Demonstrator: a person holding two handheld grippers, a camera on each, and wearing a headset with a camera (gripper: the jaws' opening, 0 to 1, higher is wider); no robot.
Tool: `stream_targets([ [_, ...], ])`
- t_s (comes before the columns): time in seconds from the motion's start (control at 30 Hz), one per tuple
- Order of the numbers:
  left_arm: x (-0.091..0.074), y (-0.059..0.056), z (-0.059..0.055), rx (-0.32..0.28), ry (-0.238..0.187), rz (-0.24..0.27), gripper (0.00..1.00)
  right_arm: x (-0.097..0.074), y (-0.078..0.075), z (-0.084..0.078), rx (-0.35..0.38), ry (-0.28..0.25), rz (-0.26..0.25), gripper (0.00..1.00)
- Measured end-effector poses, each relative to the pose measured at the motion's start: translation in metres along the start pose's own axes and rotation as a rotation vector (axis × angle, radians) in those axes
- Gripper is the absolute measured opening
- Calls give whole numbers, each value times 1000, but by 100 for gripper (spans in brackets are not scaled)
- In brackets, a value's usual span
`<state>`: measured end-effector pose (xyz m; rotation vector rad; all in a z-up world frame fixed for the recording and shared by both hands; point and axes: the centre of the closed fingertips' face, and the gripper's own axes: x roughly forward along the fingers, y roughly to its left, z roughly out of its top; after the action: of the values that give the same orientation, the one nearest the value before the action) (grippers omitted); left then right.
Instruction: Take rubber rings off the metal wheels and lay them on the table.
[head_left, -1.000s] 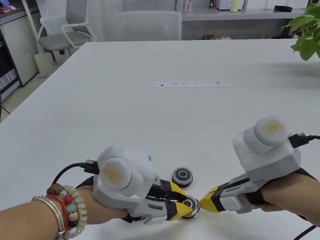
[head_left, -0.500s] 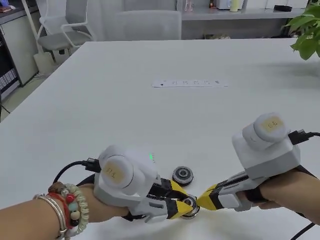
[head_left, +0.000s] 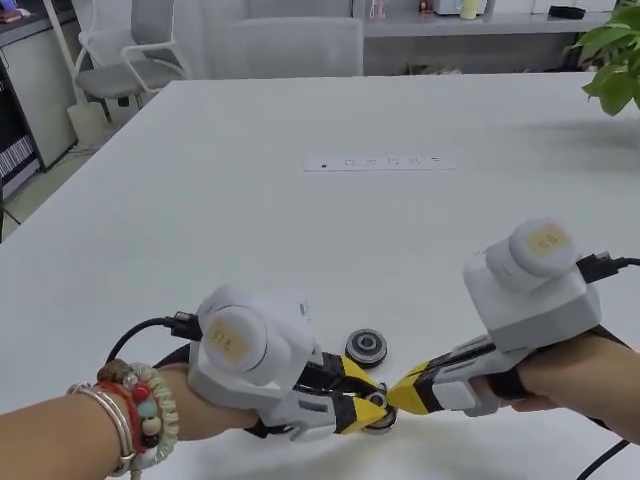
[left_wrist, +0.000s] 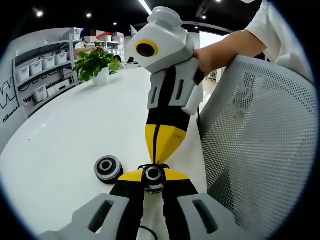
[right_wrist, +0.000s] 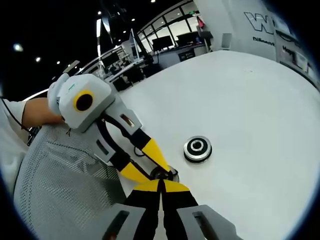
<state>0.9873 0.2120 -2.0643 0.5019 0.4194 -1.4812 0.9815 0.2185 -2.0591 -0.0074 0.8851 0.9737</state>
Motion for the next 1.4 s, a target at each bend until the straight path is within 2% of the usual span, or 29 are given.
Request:
stream_targets([
  [0.07,0,0,0,-1,-1,2,9,0,2,1,8,-9,13,0],
  [0.1,0,0,0,-2,-2,2,9,-1,4,7,16,-38,26,0],
  [0.13,0,1,0,-3,-2,4,9,-1,5,8,26,-36,34,0],
  [0.17,0,2,0,-6,-2,7,9,0,-1,5,-14,-17,-2,0],
  [0.2,0,2,0,-9,-2,8,9,0,-2,3,-32,-8,-10,0],
  [0.27,0,2,0,-19,-3,9,9,1,-2,0,-8,-1,-6,0],
  [0.43,1,2,1,-29,11,5,9,1,-8,-3,-7,11,-32,0],
  [0.53,-2,0,1,10,53,-12,9,1,-7,-3,-10,10,-34,0],
  [0.7,-8,-7,7,27,50,-57,19,1,-8,-3,-18,13,-37,0],
  [0.83,-19,-9,18,61,39,-66,32,1,-9,-3,-15,9,-37,0],
  [0.97,-34,-6,33,54,7,-59,44,0,-9,-3,-12,7,-35,0],
  [1.07,-46,-6,38,42,6,-64,54,-1,-10,-1,-10,-2,-37,0],
  [1.17,-60,-10,40,46,7,-69,63,-1,-10,-1,-8,-4,-35,0],
  [1.27,-74,-9,38,41,4,-38,65,-1,-9,-1,-11,-4,-32,0],
  [1.4,-96,-9,28,-2,11,4,71,-1,-7,1,-12,-7,-26,0],
])
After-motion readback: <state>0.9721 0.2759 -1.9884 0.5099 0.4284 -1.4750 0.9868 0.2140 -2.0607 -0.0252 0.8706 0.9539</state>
